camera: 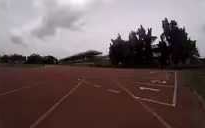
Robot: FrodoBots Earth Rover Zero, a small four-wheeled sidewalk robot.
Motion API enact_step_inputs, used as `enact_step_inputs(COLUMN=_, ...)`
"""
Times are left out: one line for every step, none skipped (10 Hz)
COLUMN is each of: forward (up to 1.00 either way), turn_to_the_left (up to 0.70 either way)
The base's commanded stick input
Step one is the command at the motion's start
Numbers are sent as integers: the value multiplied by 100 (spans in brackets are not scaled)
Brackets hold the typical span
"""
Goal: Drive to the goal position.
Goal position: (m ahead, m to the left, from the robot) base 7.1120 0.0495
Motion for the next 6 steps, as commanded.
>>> enact_step_inputs(forward=70, turn_to_the_left=-14)
enact_step_inputs(forward=70, turn_to_the_left=-14)
enact_step_inputs(forward=70, turn_to_the_left=0)
enact_step_inputs(forward=70, turn_to_the_left=-1)
enact_step_inputs(forward=70, turn_to_the_left=-4)
enact_step_inputs(forward=70, turn_to_the_left=-7)
